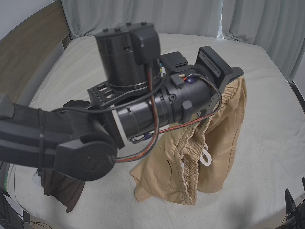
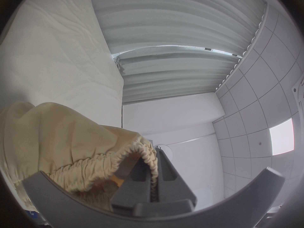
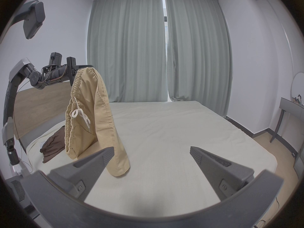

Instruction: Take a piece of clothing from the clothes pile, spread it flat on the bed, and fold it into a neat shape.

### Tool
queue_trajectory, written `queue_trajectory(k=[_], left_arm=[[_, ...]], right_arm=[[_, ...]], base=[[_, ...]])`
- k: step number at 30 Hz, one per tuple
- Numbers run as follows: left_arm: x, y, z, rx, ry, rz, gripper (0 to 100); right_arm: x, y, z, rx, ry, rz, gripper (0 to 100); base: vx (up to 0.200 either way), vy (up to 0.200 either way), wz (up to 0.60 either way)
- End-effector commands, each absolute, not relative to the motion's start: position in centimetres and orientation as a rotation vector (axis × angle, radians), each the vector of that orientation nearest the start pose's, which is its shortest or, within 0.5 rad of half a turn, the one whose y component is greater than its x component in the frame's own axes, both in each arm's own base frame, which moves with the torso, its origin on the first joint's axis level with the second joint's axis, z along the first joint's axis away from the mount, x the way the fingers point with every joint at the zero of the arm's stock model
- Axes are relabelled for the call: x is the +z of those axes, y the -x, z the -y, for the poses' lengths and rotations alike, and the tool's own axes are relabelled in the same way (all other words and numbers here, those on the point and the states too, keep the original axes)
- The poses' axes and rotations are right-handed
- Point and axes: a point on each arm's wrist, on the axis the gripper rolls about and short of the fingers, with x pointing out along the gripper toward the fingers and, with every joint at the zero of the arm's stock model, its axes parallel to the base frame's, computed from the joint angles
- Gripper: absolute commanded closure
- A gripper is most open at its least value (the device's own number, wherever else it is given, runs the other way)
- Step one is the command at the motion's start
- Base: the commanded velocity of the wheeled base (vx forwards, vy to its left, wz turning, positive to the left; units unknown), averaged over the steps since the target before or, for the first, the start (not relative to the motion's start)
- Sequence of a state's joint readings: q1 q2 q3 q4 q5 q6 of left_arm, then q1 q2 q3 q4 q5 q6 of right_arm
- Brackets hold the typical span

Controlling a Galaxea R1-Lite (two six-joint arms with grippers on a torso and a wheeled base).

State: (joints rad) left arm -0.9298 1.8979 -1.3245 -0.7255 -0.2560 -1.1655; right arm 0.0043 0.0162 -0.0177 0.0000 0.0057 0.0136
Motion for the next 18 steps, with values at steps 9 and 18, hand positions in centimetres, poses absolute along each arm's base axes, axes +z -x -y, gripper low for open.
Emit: queue_trajectory(k=[9,18], left_arm=[[31.0,-22.0,33.0,-1.211,1.226,-0.570,100],[27.3,-24.0,31.3,-1.075,1.193,-0.613,100]], right_arm=[[7.6,2.3,0.0,0.011,-0.015,-0.002,0],[7.6,2.3,0.0,0.012,-0.015,-0.002,0]], base=[[0.000,0.000,0.00],[0.000,0.000,0.00]])
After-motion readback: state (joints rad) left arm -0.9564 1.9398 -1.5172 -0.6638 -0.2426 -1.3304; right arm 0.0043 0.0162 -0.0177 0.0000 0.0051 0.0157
